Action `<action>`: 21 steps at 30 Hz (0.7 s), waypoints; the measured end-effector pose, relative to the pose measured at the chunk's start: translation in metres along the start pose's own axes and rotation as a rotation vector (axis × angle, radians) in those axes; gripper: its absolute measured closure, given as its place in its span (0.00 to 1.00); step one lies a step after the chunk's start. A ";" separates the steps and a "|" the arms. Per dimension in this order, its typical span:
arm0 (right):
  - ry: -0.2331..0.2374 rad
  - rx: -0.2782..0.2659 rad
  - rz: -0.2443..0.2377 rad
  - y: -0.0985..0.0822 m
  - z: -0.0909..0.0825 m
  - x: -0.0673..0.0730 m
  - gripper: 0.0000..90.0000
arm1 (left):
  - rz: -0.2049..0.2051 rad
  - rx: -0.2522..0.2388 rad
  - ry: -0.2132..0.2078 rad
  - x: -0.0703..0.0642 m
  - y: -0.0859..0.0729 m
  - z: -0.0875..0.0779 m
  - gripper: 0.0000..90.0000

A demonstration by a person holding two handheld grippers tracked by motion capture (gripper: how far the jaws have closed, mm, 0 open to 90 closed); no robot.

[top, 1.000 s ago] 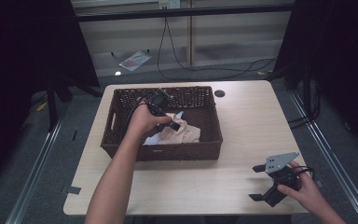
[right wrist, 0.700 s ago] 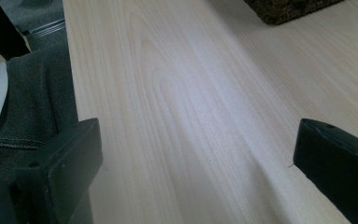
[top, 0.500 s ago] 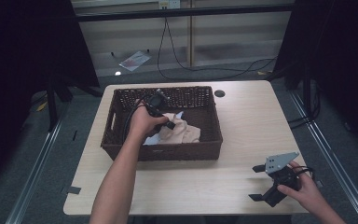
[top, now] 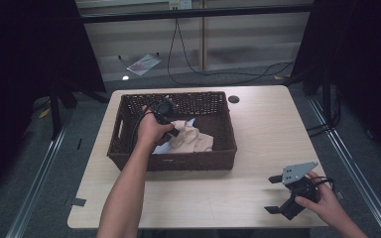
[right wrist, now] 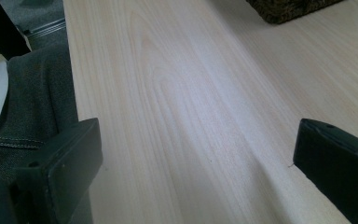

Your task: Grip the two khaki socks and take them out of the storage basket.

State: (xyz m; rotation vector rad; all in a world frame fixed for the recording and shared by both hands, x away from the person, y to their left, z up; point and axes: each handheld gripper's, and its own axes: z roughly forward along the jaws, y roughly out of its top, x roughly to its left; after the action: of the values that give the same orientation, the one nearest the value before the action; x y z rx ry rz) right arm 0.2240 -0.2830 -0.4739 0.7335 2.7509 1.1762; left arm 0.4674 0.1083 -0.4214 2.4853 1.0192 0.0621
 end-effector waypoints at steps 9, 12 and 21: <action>0.001 0.003 0.001 0.000 0.000 0.000 0.01 | -0.045 0.047 -0.035 -0.001 0.002 -0.012 0.95; 0.003 0.004 0.001 0.000 0.000 0.000 0.01 | -0.043 0.039 -0.035 -0.001 0.005 -0.019 0.95; 0.000 0.001 0.000 0.000 0.000 0.000 0.01 | -0.040 0.030 -0.042 -0.003 0.016 -0.043 0.95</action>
State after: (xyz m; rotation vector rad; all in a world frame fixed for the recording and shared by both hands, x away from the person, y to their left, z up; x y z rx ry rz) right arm 0.2237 -0.2830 -0.4740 0.7338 2.7521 1.1750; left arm 0.4670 0.1134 -0.3761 2.4811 1.0599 -0.0176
